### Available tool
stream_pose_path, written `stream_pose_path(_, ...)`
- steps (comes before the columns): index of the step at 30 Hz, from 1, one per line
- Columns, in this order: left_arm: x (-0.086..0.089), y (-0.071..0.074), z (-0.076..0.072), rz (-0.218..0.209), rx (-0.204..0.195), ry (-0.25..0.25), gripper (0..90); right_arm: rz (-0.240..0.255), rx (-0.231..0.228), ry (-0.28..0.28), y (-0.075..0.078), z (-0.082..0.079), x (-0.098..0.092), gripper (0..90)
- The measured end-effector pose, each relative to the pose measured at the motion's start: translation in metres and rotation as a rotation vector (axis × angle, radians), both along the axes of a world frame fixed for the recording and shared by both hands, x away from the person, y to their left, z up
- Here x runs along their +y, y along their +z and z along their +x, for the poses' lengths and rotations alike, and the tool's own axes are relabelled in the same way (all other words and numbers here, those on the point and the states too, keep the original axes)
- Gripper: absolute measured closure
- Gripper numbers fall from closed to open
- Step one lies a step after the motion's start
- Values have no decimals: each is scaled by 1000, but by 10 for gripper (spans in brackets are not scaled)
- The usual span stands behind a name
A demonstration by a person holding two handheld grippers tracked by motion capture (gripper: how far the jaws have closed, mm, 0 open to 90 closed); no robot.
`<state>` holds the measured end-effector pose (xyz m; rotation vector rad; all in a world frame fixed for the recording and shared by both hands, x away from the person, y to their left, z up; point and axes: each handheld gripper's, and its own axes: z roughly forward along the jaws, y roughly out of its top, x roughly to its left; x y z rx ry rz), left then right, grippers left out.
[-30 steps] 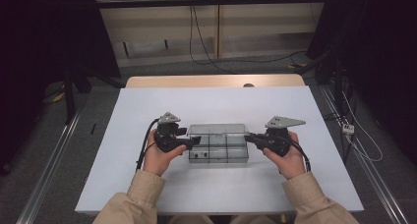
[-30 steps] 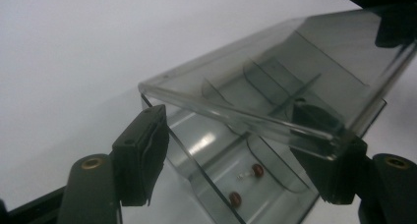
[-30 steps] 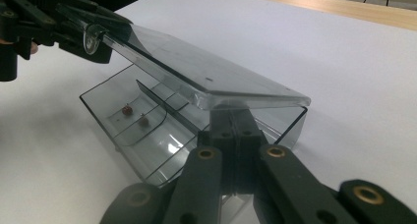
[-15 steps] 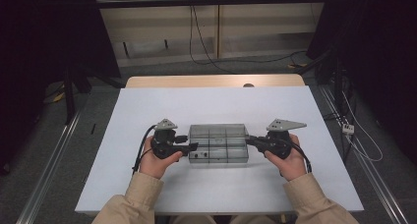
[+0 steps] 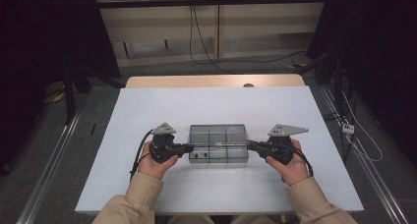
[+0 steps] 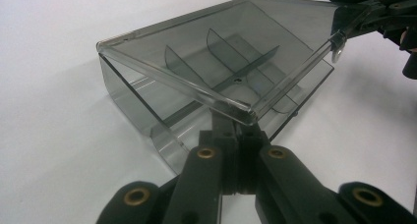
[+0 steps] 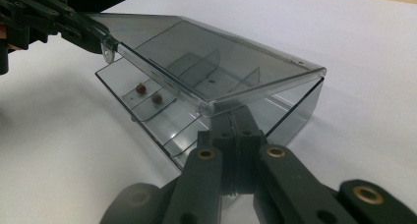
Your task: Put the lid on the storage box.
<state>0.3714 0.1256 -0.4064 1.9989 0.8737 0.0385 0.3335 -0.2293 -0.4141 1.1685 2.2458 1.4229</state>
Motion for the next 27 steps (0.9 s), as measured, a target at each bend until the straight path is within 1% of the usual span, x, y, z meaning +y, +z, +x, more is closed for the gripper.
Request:
stream_pose_path(4,3,-1,-2,2,-8,3,900,12,3,4,0,-4,-2,900)
stream_pose_path(7,5,-3,-3,-3,-8,8,900,8,7,10,-1,-7,-2,900)
stream_pose_path(9,4,-4,-4,10,-11,4,900,10,9,10,-2,-9,-3,900)
stream_pose_path(11,4,-5,-5,24,-17,14,900,10,12,13,-2,-11,-3,900)
stream_pose_path(12,5,-6,-5,15,-16,15,900,6,10,16,-3,-12,-4,900)
stream_pose_path(14,7,-7,-5,21,-14,16,900,7,13,17,-4,-14,-4,900)
stream_pose_path(15,8,-7,-6,15,-13,21,900,4,14,21,-4,-15,-4,900)
stream_pose_path(23,10,-9,-11,30,-12,6,900,0,28,20,-11,-18,-4,900)
stream_pose_path(27,13,-11,-14,43,-4,0,900,-12,28,22,-13,-20,-4,900)
